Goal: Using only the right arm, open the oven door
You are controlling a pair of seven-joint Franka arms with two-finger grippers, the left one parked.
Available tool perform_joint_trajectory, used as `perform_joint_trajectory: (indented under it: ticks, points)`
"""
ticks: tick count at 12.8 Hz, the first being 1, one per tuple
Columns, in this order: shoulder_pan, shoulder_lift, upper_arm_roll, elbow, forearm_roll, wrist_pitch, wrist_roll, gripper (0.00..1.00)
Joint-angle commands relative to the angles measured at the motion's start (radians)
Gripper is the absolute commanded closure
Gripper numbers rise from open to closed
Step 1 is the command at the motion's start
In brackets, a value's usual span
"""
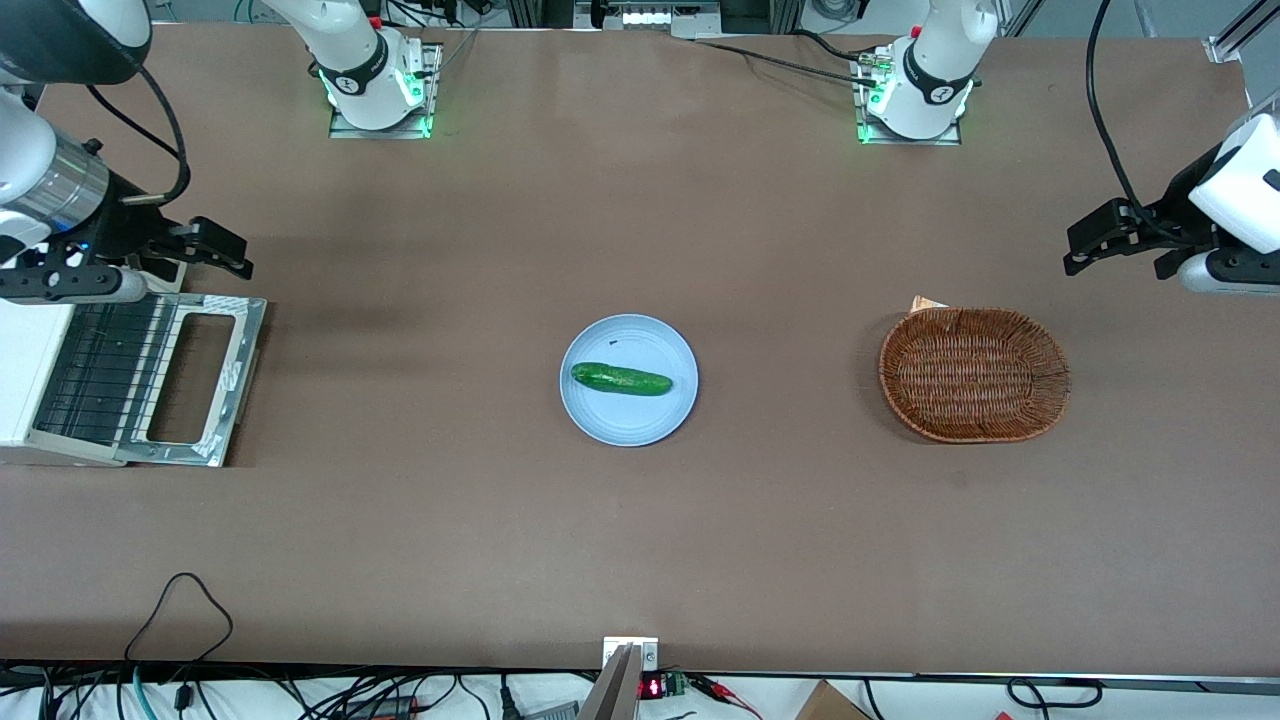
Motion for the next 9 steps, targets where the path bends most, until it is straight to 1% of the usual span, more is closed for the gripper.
perform_joint_trajectory:
  ticks: [1, 3, 4, 9]
  points:
    - [-0.027, -0.029, 0.027, -0.024, -0.010, -0.005, -0.007, 0.01]
    - [-0.045, -0.029, 0.039, -0.024, -0.010, -0.007, -0.007, 0.01]
    - [-0.064, -0.029, 0.062, -0.024, -0.010, -0.009, -0.007, 0.01]
    - [-0.068, -0.029, 0.070, -0.024, -0.015, -0.021, -0.006, 0.01]
